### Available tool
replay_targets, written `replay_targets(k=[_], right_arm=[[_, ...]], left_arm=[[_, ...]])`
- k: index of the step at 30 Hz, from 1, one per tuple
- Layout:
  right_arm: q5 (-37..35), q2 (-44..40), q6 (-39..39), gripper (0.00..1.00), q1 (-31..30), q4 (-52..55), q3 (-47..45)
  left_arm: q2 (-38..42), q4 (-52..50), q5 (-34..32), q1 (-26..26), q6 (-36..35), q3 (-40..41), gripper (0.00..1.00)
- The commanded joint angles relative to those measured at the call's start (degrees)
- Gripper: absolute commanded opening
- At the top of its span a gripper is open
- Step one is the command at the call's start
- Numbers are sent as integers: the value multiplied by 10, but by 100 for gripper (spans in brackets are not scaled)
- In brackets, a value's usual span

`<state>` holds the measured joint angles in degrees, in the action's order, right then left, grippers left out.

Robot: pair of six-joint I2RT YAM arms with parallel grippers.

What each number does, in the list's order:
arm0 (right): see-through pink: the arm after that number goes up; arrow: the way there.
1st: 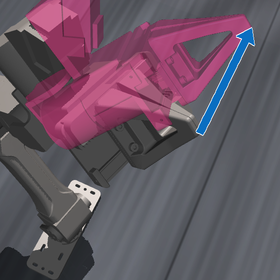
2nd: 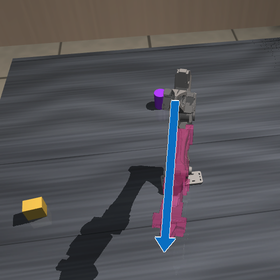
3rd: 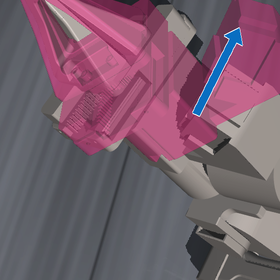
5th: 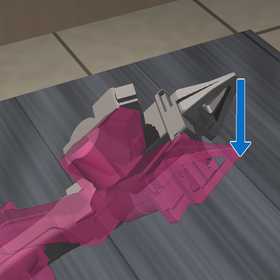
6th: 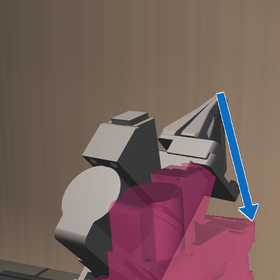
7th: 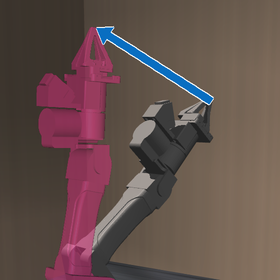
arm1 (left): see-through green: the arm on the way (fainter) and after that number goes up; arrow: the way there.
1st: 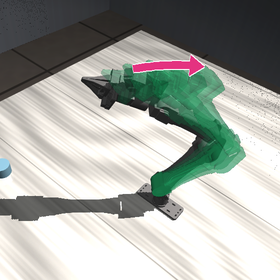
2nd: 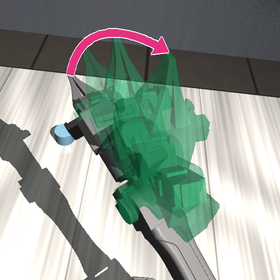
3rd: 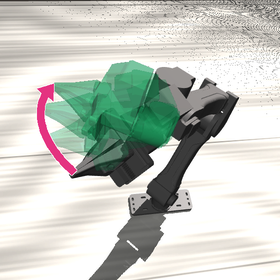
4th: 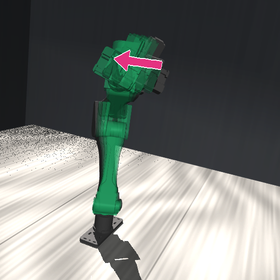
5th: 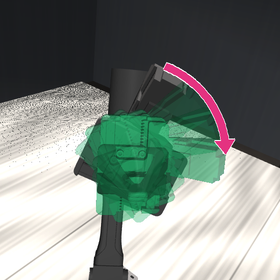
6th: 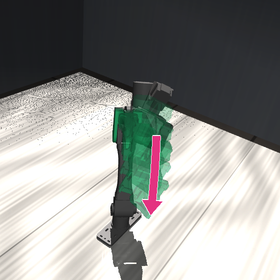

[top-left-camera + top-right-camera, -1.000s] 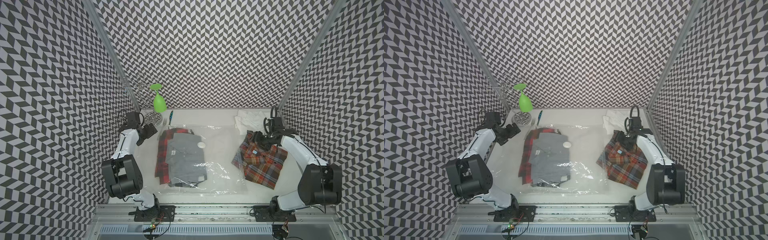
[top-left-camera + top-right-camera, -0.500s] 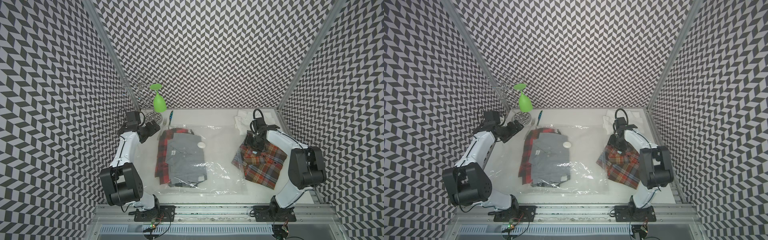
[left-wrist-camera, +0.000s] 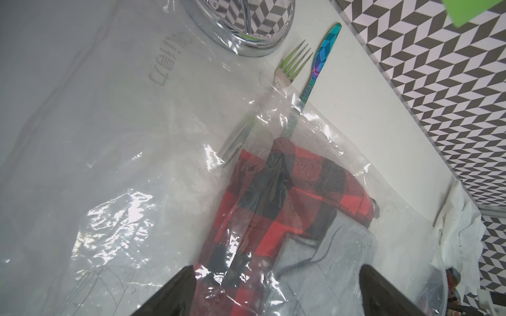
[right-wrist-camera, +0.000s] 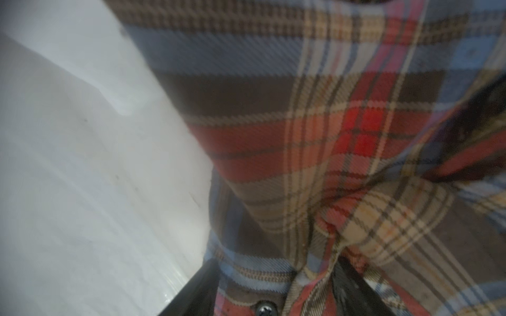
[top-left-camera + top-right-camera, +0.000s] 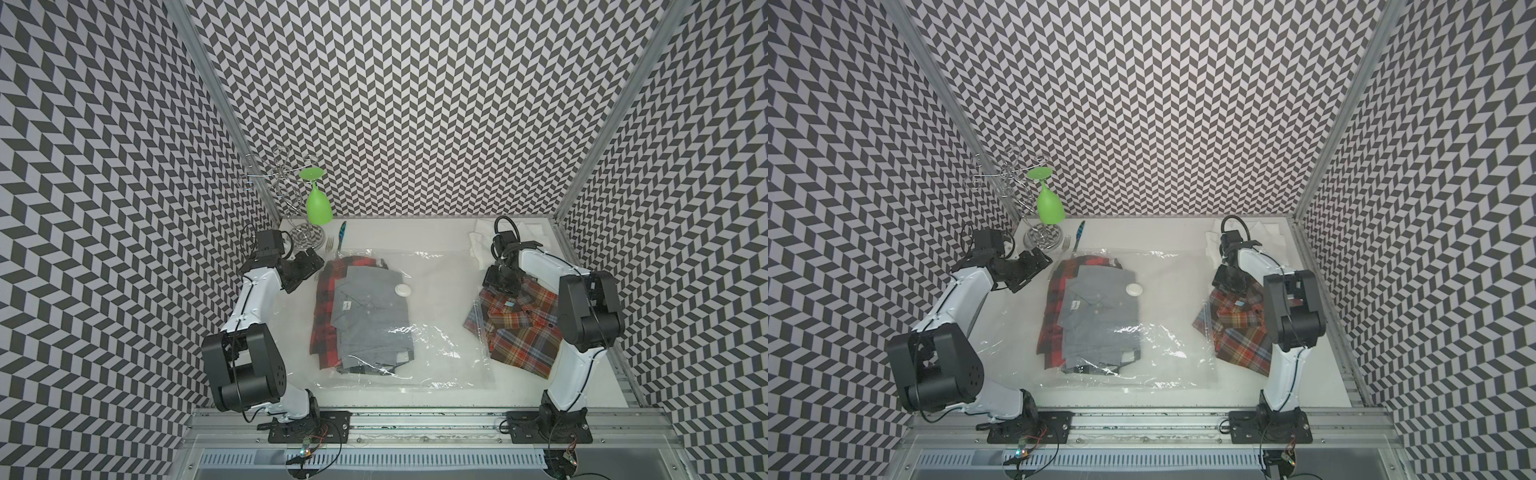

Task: Take the shirt out of the vacuum bag
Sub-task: Pick up the shirt from the center of the board.

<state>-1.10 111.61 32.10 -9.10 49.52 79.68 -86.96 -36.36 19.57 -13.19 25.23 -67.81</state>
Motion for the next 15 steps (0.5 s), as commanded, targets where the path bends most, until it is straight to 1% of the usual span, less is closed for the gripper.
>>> replay_targets(k=[1,2,7,9,12,15], right_arm=[[-30,35,1,66,-8,23,8],[-33,42,-2,64,-8,27,5],[-32,53,-5,47,-8,25,-25],[-29,62,-6,38,-8,23,-32],[-21,65,-4,19,-8,15,-40],[0,44,2,4,-4,-7,-60]], left_arm=[[14,20,13,0,-3,9,94],[14,20,12,0,-4,10,93],[15,26,17,-1,-6,18,92],[16,28,18,-2,-7,20,92],[16,28,19,-3,-9,21,91],[18,25,19,-6,-12,20,91]])
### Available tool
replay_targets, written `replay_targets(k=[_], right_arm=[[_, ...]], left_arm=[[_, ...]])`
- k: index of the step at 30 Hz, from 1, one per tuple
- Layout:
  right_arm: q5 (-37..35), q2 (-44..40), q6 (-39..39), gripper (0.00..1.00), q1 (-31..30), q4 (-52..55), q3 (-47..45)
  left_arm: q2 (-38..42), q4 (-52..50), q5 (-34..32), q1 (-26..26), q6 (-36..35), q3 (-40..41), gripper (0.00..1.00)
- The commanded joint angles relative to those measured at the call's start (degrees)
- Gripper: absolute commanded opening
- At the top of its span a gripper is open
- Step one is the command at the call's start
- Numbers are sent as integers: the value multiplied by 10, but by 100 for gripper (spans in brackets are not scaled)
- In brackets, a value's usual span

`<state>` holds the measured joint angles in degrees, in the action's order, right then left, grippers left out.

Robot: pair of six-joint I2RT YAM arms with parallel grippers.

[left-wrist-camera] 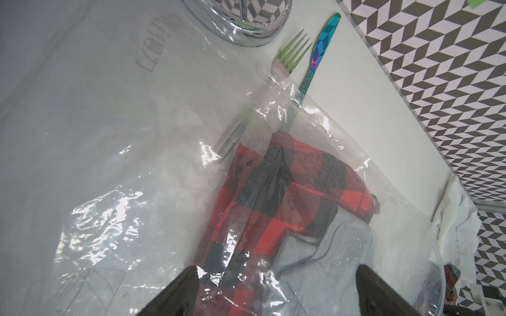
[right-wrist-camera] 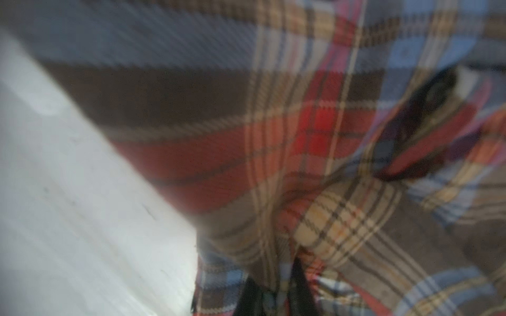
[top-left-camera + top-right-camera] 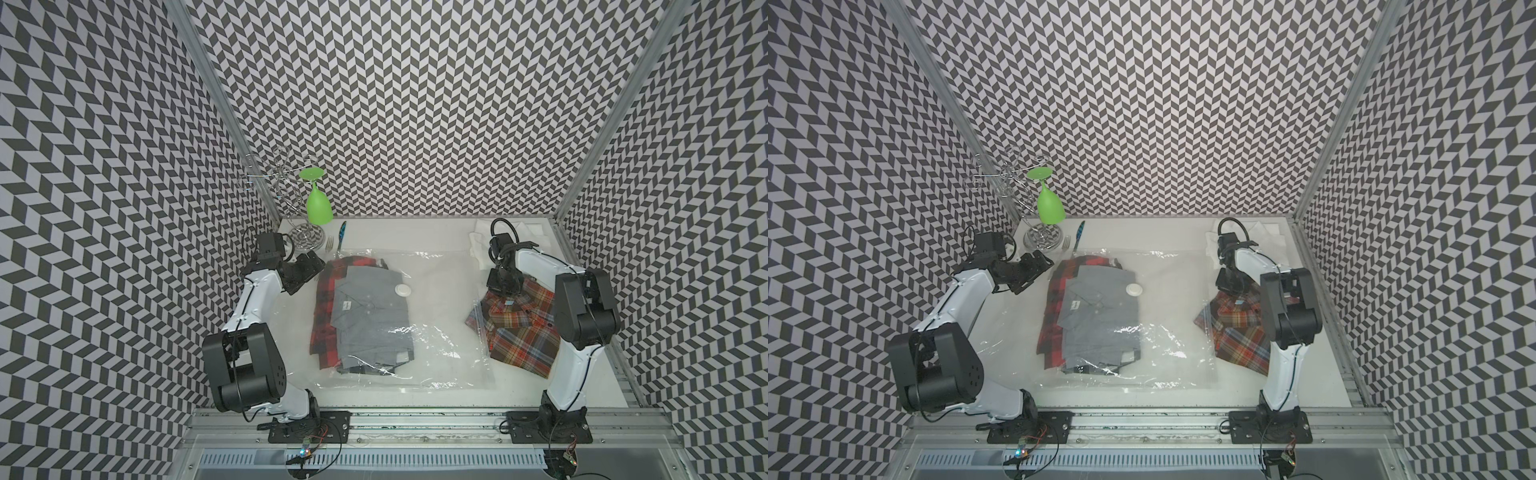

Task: Take the shirt out of the vacuum bag
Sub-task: Pick up the shirt from the center of the board.

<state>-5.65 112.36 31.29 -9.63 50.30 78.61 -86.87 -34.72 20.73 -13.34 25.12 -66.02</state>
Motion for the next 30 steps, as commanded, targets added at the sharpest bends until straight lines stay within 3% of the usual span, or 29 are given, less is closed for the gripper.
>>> replay_targets(k=[1,20,30], right_arm=[[52,28,11,0,5,-22,-58],[210,-200,70,0,113,-100,-128],[274,-231,103,0,166,-113,-77]], left_arm=[[18,9,5,-5,-12,3,91],[24,11,4,-6,-16,12,90],[21,13,3,-6,-15,14,89]])
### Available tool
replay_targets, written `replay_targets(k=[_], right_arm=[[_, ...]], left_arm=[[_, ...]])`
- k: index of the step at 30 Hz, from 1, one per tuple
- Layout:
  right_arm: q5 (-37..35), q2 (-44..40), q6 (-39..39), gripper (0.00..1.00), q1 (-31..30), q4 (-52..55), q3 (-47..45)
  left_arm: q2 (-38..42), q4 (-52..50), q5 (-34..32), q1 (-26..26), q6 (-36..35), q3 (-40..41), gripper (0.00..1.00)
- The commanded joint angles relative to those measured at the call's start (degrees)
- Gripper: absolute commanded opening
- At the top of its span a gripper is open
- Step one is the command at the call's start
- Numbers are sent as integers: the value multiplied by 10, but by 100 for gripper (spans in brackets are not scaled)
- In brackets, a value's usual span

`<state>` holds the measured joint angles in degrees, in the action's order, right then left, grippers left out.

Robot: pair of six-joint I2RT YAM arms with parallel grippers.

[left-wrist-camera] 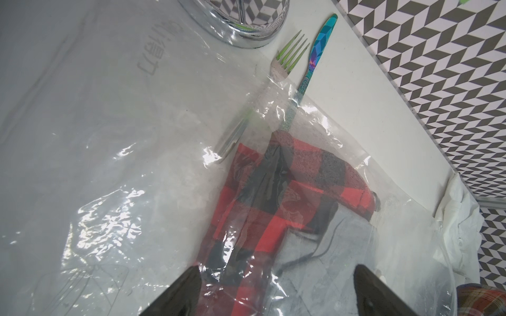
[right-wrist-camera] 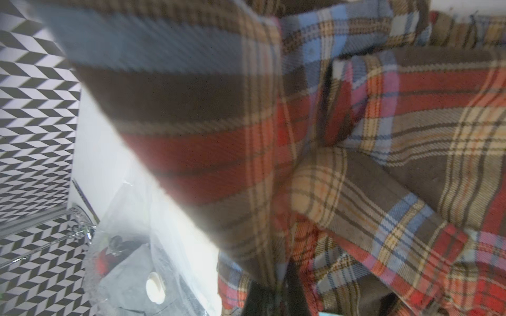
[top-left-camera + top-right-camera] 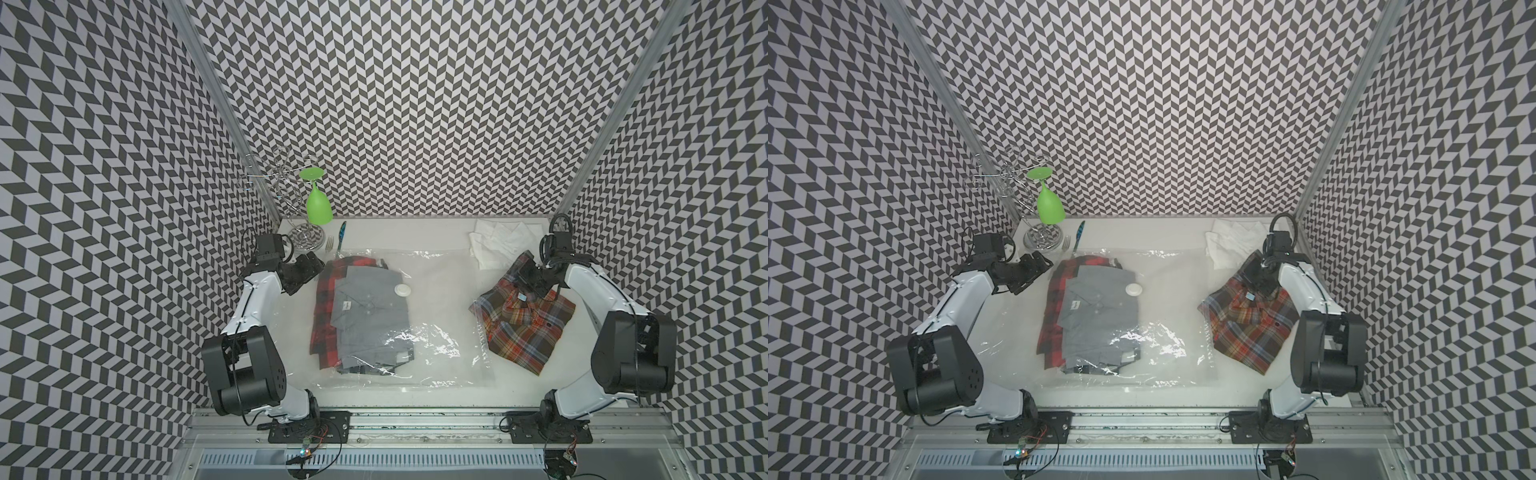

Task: Take the shirt out of the vacuum bag
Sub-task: Pick up the shirt from the center of the board, then place the shirt at the corner of the board.

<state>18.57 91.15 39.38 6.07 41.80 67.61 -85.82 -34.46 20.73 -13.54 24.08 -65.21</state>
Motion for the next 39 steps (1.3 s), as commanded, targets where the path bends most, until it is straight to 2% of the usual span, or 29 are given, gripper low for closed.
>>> replay_targets(k=[1,8,17,28,39], right_arm=[[37,-19,26,0,14,-28,38],[63,-21,51,0,63,-52,55],[94,-17,105,0,89,-108,67],[106,3,189,0,93,-183,86],[108,49,230,0,98,-218,119]], left_arm=[[11,11,2,-4,-4,7,89],[14,9,0,-3,-9,12,89],[21,9,-2,-3,-11,24,89],[24,11,-1,-3,-12,33,89],[26,12,-4,-3,-12,42,89]])
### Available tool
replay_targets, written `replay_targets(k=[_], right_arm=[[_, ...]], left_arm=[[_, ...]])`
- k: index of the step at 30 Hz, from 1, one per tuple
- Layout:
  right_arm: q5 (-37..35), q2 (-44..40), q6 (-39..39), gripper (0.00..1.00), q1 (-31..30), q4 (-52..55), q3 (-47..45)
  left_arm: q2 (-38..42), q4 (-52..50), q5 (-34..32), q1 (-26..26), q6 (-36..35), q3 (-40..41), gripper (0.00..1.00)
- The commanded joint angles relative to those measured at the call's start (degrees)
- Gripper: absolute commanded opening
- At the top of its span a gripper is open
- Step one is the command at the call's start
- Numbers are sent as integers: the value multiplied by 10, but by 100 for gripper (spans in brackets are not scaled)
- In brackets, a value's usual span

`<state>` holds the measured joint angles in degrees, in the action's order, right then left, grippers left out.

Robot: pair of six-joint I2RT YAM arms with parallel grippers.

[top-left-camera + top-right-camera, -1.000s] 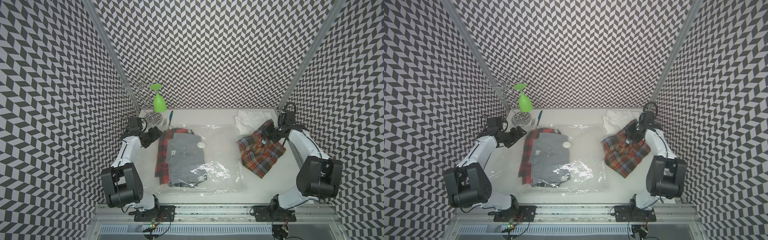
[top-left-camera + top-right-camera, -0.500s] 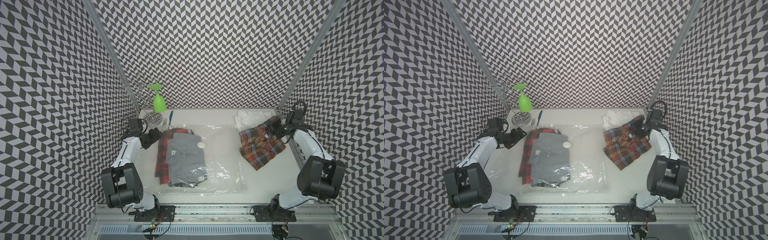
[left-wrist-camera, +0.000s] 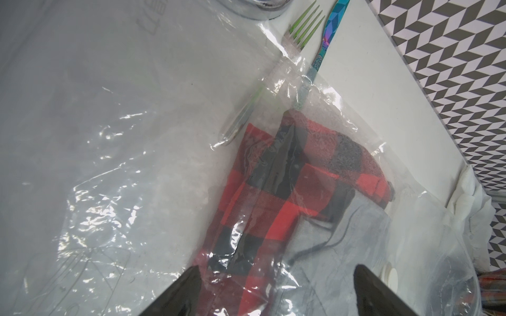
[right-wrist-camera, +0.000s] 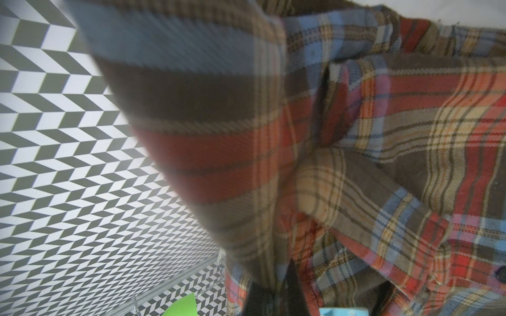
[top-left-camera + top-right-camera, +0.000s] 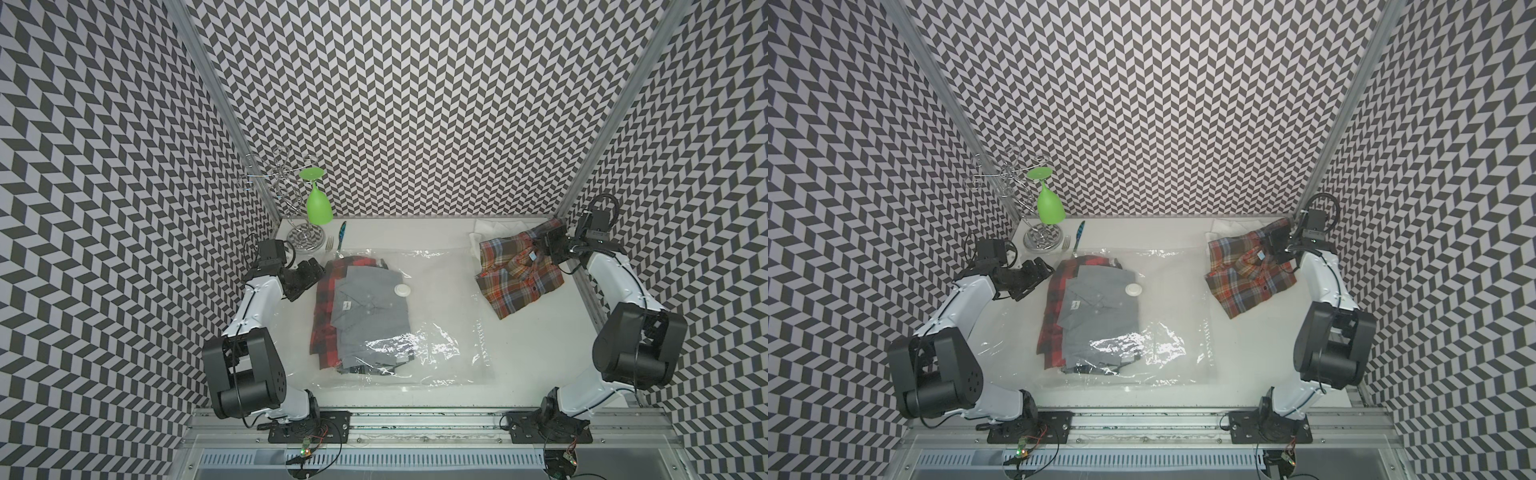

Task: Take the shirt out of the vacuum bag
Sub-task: Place the shirt at the corner of the board.

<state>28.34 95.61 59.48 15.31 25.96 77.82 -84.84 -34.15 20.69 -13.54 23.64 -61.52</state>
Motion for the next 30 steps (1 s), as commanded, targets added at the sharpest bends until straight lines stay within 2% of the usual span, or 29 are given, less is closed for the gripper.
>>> replay_targets(k=[1,18,30], right_arm=[[13,8,32,0,5,-62,18],[22,58,104,0,12,-122,61],[12,110,124,0,15,-130,122]], left_arm=[[16,10,-4,-3,-8,6,89],[18,12,-6,-3,-7,14,89],[18,13,-10,-3,-6,18,89]])
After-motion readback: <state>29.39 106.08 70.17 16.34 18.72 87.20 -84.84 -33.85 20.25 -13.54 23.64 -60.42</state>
